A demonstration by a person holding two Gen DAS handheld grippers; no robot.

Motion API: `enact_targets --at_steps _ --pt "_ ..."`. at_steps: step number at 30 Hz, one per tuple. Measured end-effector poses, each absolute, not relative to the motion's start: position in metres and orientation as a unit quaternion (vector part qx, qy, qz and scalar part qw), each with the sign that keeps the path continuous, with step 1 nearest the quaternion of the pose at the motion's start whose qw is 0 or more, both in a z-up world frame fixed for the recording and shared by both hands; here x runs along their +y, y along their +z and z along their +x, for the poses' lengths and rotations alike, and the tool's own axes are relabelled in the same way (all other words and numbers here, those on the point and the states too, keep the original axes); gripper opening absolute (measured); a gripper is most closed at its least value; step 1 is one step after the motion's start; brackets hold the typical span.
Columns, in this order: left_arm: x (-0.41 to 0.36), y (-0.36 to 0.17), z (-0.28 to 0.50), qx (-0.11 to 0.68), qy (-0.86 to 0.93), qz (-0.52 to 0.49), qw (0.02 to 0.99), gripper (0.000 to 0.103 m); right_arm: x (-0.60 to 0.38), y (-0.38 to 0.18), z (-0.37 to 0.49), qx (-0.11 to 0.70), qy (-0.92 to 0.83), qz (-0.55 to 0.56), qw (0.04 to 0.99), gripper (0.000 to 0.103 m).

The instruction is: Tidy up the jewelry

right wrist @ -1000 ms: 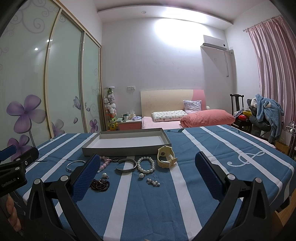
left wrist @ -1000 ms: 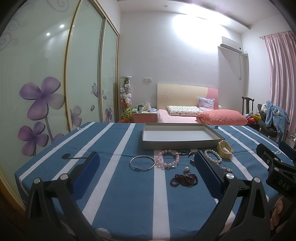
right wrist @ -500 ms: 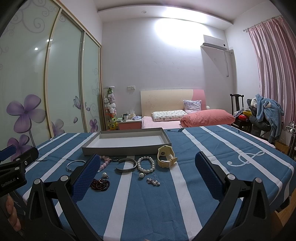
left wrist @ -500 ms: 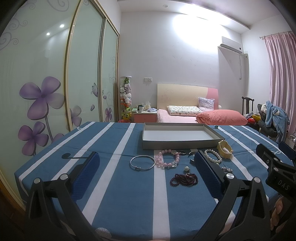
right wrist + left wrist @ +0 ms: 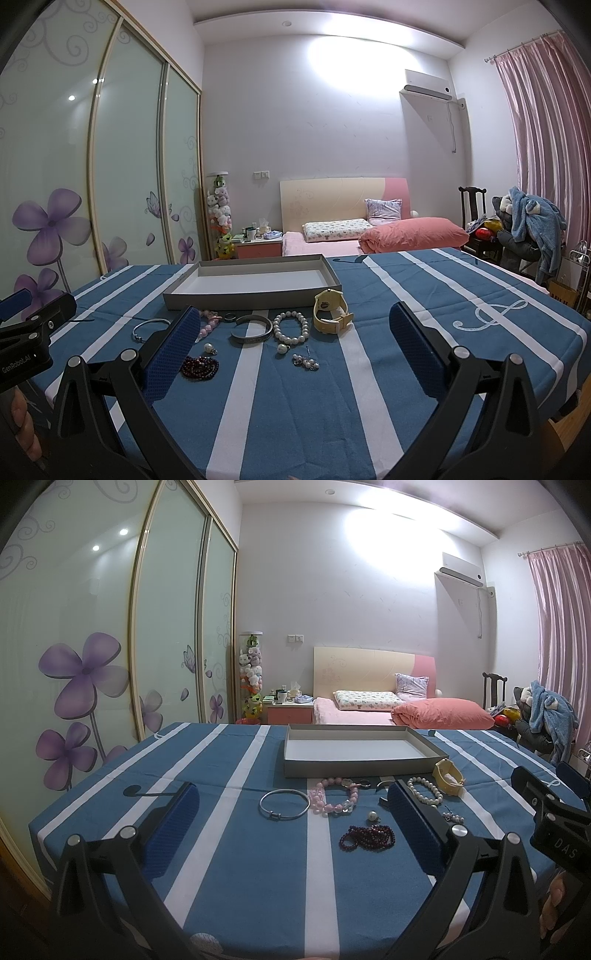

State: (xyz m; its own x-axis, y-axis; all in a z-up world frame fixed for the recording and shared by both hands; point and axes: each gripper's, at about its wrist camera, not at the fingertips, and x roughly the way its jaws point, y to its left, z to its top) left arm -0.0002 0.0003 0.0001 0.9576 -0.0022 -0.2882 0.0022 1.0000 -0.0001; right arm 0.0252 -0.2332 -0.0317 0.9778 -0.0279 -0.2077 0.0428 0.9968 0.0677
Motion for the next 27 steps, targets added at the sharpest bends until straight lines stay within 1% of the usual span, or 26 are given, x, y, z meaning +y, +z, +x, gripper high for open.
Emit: enact_targets --at_steps 27 --pt "-0.0001 -0.0009 0.0062 0.155 -0.006 0.001 0.988 0.099 -0.2363 -0.0353 0.0304 0.111 -0.019 0.039 0.993 0.101"
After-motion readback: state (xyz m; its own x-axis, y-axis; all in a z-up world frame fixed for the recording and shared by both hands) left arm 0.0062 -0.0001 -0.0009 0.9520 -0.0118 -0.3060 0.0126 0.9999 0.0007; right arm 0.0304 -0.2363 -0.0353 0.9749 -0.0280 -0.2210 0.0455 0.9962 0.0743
